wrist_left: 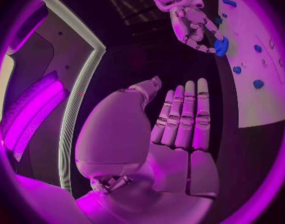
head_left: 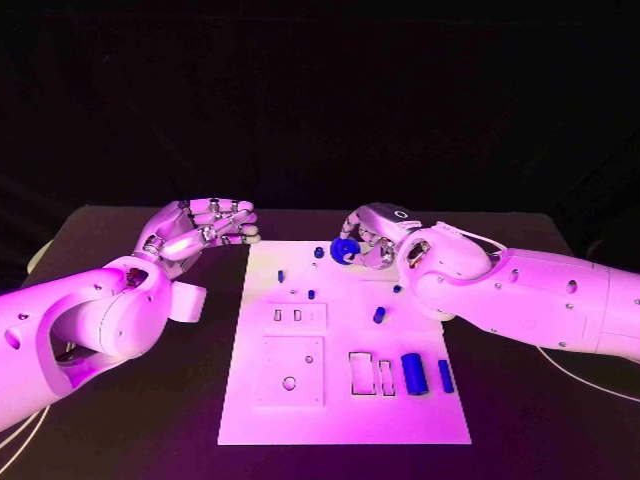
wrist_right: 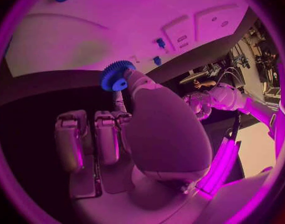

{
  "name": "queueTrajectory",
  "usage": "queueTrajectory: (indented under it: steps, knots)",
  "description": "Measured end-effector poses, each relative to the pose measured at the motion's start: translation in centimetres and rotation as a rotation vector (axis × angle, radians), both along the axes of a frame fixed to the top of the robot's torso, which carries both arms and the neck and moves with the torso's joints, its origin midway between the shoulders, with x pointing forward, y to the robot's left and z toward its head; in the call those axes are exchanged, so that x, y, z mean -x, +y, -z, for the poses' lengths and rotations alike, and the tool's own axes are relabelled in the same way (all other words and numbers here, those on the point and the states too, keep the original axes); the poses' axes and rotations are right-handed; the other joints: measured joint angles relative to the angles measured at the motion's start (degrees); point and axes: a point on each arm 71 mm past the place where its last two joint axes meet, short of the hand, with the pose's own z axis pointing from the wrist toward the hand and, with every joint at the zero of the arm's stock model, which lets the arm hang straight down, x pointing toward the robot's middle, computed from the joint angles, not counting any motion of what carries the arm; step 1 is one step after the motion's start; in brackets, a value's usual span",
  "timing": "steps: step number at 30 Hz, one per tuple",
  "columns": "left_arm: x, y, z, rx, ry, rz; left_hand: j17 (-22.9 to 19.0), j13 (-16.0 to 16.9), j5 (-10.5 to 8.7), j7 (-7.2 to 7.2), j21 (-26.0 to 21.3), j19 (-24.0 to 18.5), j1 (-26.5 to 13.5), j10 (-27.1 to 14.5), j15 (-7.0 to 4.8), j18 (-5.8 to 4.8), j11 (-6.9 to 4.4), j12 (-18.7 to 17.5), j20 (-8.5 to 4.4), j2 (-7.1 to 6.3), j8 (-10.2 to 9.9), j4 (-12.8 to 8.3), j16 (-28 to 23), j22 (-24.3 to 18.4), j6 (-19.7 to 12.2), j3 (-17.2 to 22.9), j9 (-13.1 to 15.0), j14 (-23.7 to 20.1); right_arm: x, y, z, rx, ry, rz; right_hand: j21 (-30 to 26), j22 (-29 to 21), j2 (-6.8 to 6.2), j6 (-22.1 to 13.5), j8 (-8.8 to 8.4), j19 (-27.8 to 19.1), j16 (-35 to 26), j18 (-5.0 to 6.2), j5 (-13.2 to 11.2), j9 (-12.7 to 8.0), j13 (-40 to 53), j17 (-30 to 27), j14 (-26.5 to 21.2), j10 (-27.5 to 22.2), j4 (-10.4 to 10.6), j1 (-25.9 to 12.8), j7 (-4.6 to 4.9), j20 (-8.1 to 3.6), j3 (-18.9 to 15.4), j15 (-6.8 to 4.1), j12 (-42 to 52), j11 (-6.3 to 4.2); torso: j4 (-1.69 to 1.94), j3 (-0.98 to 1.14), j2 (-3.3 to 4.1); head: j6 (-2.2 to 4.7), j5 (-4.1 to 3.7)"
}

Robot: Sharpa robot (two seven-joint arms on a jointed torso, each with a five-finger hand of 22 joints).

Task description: Assemble the parts on the task board

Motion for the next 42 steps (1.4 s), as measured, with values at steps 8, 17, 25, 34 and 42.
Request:
queueTrajectory:
  steps: [8, 17, 25, 34, 42]
  knots:
    - [0.0, -0.2, 0.0, 0.001, 0.0, 0.003, 0.0, 0.0, 0.0, 0.0, 0.0, 0.0, 0.0, 0.0, 0.0, 0.0, 0.0, 0.0, 0.0, 0.0, 0.0, 0.0, 0.0, 0.0, 0.0, 0.0, 0.0, 0.0, 0.1, 2.9, 0.7, 0.035, -0.052, -0.047, 0.0, 0.0, -0.01, 0.0, 0.0, 0.0, 0.0, 0.0, -0.22, 0.0, 0.0, 0.05, -0.09, -0.02, -0.01, 0.0, 0.0, 0.0, 0.43, -0.08, 0.0, -0.02, 0.1, 0.0, 0.11, 0.14, 0.25]
    - [-0.1, -0.4, 0.0, 0.003, 0.001, 0.008, -0.01, 0.0, 0.0, 0.0, 0.0, 0.0, 0.0, 0.0, 0.0, 0.0, 0.0, 0.0, 0.0, 0.0, 0.0, 0.0, 0.0, 0.01, 0.0, 0.0, 0.0, 0.0, -0.1, 4.8, 2.2, 0.061, -0.059, -0.061, 0.0, -0.01, -0.03, 0.0, 0.0, 0.0, 0.0, 0.0, -0.44, 0.0, 0.0, 0.04, -0.09, 0.18, -0.01, -0.02, 0.0, 0.0, 0.43, -0.08, 0.0, -0.23, 0.12, 0.06, 0.21, -0.03, 0.52]
    - [-0.1, -0.4, 0.1, 0.003, 0.002, 0.008, -0.01, 0.0, 0.0, 0.0, 0.0, 0.0, 0.0, 0.0, 0.0, 0.0, 0.0, 0.0, 0.0, 0.0, 0.0, 0.0, 0.0, 0.01, 0.0, 0.0, 0.0, 0.0, -0.3, 5.6, 3.1, 0.075, -0.055, -0.062, 0.0, -0.02, -0.47, 0.01, 0.0, 0.0, 0.0, 0.0, -0.52, 0.0, -0.01, 0.04, -0.09, 0.18, -0.07, -0.33, -0.01, 0.01, 0.52, -0.08, 0.0, -0.23, 0.07, 0.09, 0.21, -0.18, 0.73]
    - [-0.1, -0.5, 0.1, 0.004, 0.002, 0.01, -0.02, 0.0, 0.0, 0.0, 0.0, 0.0, 0.0, 0.0, 0.0, 0.0, 0.0, 0.0, 0.0, 0.0, 0.0, 0.0, 0.0, 0.02, 0.0, 0.0, 0.0, 0.0, -0.4, 6.3, 3.6, 0.081, -0.051, -0.066, 0.0, -0.02, -0.85, 0.03, 0.0, 0.0, 0.0, 0.0, -0.56, 0.0, -0.01, 0.03, -0.08, 0.18, 0.14, -0.7, -0.02, 0.01, 0.9, -0.08, 0.0, -0.22, 0.0, 0.13, 0.16, -0.19, 0.87]
    - [-0.1, -0.5, 0.1, 0.003, 0.003, 0.011, -0.02, 0.0, 0.0, 0.0, 0.0, 0.0, 0.0, 0.0, 0.0, 0.0, 0.0, 0.0, 0.0, 0.0, 0.0, 0.0, 0.0, 0.02, 0.0, -0.01, 0.0, 0.0, -0.6, 6.3, 3.9, 0.088, -0.047, -0.061, 0.0, -0.03, -1.16, 0.03, 0.0, 0.0, 0.0, 0.0, -0.96, 0.0, -0.01, 0.02, -0.08, 0.18, 0.31, -1.01, -0.03, 0.01, 1.08, -0.07, 0.0, -0.22, -0.03, 0.12, 0.16, -0.19, 0.9]
